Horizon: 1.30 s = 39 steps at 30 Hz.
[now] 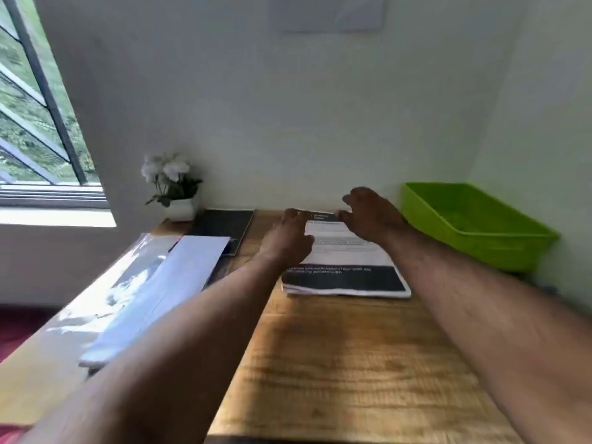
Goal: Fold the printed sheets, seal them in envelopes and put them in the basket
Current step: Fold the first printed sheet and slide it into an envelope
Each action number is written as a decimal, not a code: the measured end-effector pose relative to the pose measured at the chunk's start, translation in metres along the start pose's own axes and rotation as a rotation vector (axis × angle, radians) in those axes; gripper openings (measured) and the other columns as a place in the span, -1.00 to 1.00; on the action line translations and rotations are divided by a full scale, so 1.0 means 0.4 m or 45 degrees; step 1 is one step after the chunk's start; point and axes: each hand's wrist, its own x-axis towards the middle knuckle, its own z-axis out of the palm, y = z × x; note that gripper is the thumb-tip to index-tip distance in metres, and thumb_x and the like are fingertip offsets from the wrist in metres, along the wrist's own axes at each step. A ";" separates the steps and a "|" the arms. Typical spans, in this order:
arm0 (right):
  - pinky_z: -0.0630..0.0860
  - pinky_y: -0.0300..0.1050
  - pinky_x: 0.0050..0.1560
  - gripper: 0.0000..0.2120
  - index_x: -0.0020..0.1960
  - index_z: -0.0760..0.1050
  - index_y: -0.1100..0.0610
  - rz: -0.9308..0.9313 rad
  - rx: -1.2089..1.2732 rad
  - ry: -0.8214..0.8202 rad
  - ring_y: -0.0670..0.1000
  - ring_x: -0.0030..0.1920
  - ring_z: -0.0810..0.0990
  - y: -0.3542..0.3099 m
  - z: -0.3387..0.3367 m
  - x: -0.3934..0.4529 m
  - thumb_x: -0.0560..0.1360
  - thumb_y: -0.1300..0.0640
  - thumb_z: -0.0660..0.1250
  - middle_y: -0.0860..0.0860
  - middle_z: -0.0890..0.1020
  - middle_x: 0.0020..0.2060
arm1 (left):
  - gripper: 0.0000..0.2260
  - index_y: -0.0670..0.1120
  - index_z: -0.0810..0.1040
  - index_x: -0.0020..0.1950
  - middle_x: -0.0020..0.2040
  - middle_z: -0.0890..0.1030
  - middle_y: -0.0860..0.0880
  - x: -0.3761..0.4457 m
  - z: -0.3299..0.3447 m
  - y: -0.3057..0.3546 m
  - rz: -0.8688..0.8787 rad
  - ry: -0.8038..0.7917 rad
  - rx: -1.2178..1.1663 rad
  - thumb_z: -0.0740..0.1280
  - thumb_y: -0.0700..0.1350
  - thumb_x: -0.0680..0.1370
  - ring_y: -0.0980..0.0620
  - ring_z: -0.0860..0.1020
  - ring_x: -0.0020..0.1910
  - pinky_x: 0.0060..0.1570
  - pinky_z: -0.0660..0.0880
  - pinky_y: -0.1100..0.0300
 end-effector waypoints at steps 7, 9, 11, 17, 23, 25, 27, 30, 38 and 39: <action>0.24 0.01 0.42 -0.47 0.43 0.31 0.09 0.114 0.208 -0.372 0.10 0.45 0.25 -0.003 0.122 -0.117 0.57 -0.18 0.11 0.12 0.31 0.45 | -0.50 -0.08 0.36 0.44 0.44 0.36 -0.16 -0.073 0.033 -0.007 -0.098 -0.252 0.071 0.14 0.19 0.61 -0.14 0.34 0.40 0.37 0.29 0.02; 0.26 0.03 0.41 -0.45 0.44 0.29 0.07 0.125 0.258 -0.357 0.09 0.43 0.30 -0.001 0.129 -0.132 0.57 -0.21 0.09 0.09 0.35 0.44 | -0.50 -0.06 0.37 0.44 0.44 0.37 -0.14 -0.080 0.028 -0.003 -0.097 -0.229 0.073 0.16 0.19 0.60 -0.13 0.35 0.40 0.36 0.30 0.01; 0.29 0.04 0.38 -0.46 0.43 0.31 0.05 0.126 0.258 -0.348 0.08 0.41 0.34 0.001 0.123 -0.140 0.56 -0.23 0.10 0.06 0.37 0.42 | -0.51 -0.05 0.44 0.39 0.39 0.44 -0.12 -0.083 0.024 0.000 -0.121 -0.236 0.076 0.20 0.21 0.57 -0.12 0.40 0.35 0.32 0.35 0.02; 0.50 -0.11 -0.08 -0.68 -0.05 0.62 0.02 0.127 0.425 -0.002 0.01 -0.12 0.59 0.033 0.063 -0.146 0.50 -0.19 0.25 0.00 0.67 -0.13 | -0.61 -0.06 0.48 -0.41 -0.37 0.54 -0.02 -0.065 -0.014 -0.004 -0.161 0.189 -0.029 0.34 0.16 0.51 -0.10 0.54 -0.28 -0.31 0.38 0.16; 0.50 -0.07 0.17 -0.53 0.02 0.61 -0.07 0.206 0.454 0.042 0.05 0.07 0.60 0.078 0.039 -0.113 0.30 -0.35 0.28 0.01 0.67 0.03 | -0.44 0.08 0.32 0.46 0.47 0.32 -0.16 -0.032 0.045 -0.049 -0.168 -0.092 0.118 0.29 0.22 0.51 -0.21 0.25 0.46 0.46 0.12 -0.18; 0.31 -0.21 0.29 -0.43 0.25 0.50 -0.07 0.180 0.314 -0.273 0.05 0.31 0.44 0.080 0.050 -0.128 0.34 -0.33 0.34 0.03 0.51 0.30 | -0.30 0.09 0.11 0.54 0.54 0.15 -0.21 -0.019 0.064 -0.063 -0.272 -0.182 0.119 0.27 0.28 0.49 -0.27 0.06 0.53 0.48 -0.04 -0.22; 0.24 -0.26 0.26 -0.40 0.35 0.42 -0.02 0.117 0.266 -0.422 0.03 0.39 0.34 0.084 0.059 -0.136 0.39 -0.23 0.39 0.01 0.40 0.41 | -0.26 0.11 0.12 0.52 0.50 0.26 -0.20 -0.010 0.075 -0.075 -0.332 -0.217 -0.001 0.30 0.29 0.43 -0.26 0.14 0.51 0.46 0.01 -0.26; 0.24 -0.27 0.12 -0.39 0.31 0.45 -0.03 0.120 0.285 -0.407 0.01 0.33 0.39 0.087 0.063 -0.134 0.34 -0.24 0.43 -0.01 0.46 0.34 | -0.26 0.19 0.21 0.43 0.22 0.55 0.02 -0.022 0.055 -0.068 -0.372 -0.155 -0.320 0.41 0.20 0.31 -0.14 0.45 0.32 0.38 0.23 -0.25; 0.16 -0.09 0.36 -0.12 0.49 0.17 -0.06 0.080 0.191 -0.129 0.07 0.46 0.19 0.061 0.049 -0.159 0.29 -0.20 0.49 0.04 0.23 0.48 | -0.17 0.11 0.18 0.54 -0.22 0.50 0.09 -0.037 0.030 -0.043 -0.200 0.352 -0.780 0.30 -0.45 0.38 0.10 0.52 -0.19 -0.09 0.48 0.29; 0.13 0.05 0.40 -0.06 0.51 0.07 -0.11 0.050 0.108 -0.040 0.09 0.49 0.11 0.054 0.043 -0.162 0.29 -0.19 0.49 0.03 0.13 0.51 | -0.26 0.04 0.32 0.49 -0.23 0.51 0.11 -0.035 0.026 -0.043 -0.164 0.367 -0.752 0.28 -0.48 0.38 0.10 0.53 -0.19 -0.06 0.51 0.27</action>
